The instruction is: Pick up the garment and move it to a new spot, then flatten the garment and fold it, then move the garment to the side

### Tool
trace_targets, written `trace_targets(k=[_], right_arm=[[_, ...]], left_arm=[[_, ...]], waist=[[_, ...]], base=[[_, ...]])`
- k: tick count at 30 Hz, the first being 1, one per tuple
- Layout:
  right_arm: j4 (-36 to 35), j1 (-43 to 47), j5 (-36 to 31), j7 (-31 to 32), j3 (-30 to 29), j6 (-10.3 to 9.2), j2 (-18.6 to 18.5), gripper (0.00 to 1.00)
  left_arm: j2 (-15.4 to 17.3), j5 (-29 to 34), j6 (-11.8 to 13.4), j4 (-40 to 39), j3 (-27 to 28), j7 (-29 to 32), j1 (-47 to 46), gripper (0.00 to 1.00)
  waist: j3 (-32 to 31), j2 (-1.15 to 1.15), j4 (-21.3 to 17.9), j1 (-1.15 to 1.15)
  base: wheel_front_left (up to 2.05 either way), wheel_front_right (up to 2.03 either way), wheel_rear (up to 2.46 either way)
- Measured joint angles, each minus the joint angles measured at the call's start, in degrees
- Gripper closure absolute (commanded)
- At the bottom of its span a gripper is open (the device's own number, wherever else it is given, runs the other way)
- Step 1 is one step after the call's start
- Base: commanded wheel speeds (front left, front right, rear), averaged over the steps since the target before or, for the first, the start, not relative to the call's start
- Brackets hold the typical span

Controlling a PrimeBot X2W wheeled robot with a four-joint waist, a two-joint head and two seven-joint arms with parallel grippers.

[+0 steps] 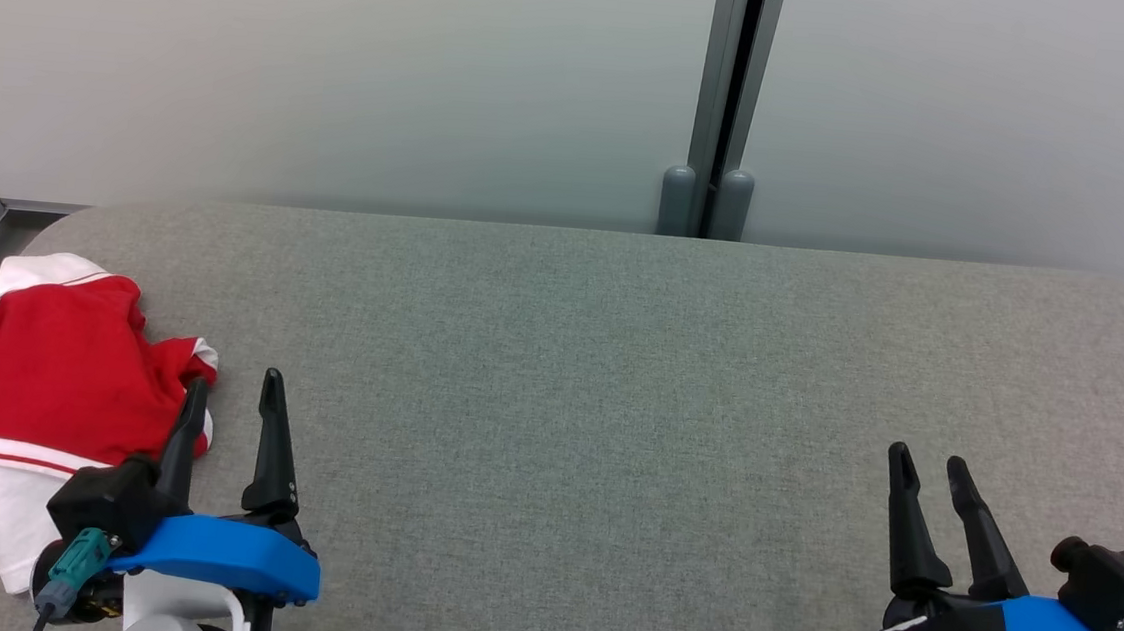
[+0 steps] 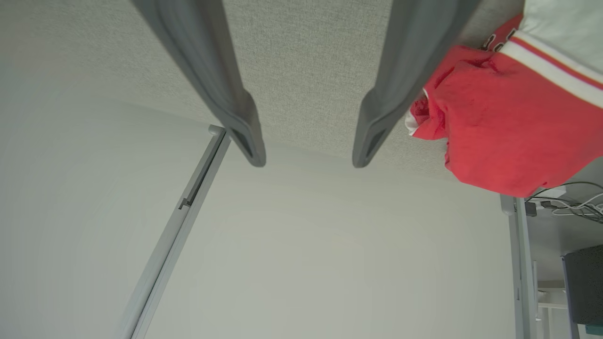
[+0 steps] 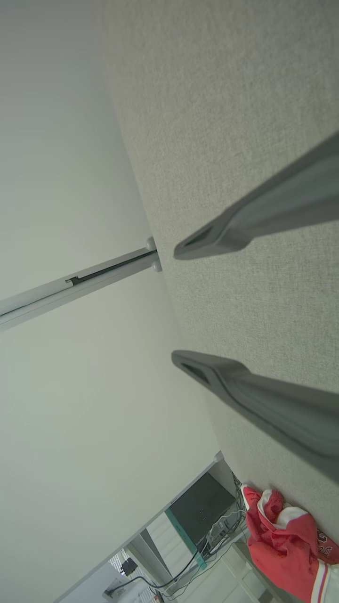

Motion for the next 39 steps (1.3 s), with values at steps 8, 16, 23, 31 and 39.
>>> trace_targets(k=[8,16,23,31,39], right_arm=[[-1.1,0.2,-4.4,0.0,-0.2,0.01,0.0,0.00],[-1.9,0.4,-8.3,0.0,-0.5,0.01,-0.1,0.00],[-2.4,1.1,-11.5,0.3,-0.7,0.01,-0.1,0.00],[-2.8,1.3,-15.4,1.4,-1.2,0.02,-0.1,0.00],[-3.2,1.6,-18.4,2.0,-1.4,0.02,-0.2,0.00]], left_arm=[[0.2,3.6,0.5,-0.1,-0.7,-0.1,-0.4,0.00],[0.6,6.5,0.8,-0.3,-1.5,1.3,-0.5,0.00],[0.9,8.7,1.2,-0.9,-1.9,2.4,-0.5,0.00],[1.2,10.8,1.8,-1.4,-2.2,4.2,-0.4,0.00],[1.5,13.3,2.5,-1.8,-2.9,4.9,0.1,0.00]], waist=[[-0.1,0.00,0.3,0.00],[-0.2,0.00,0.5,0.00],[-0.2,0.00,0.7,0.00],[-0.5,0.00,1.2,0.00],[-0.7,0.00,1.7,0.00]], base=[[0.00,0.00,0.00],[0.00,0.00,0.00],[0.00,0.00,0.00],[0.00,0.00,0.00],[0.00,0.00,0.00]])
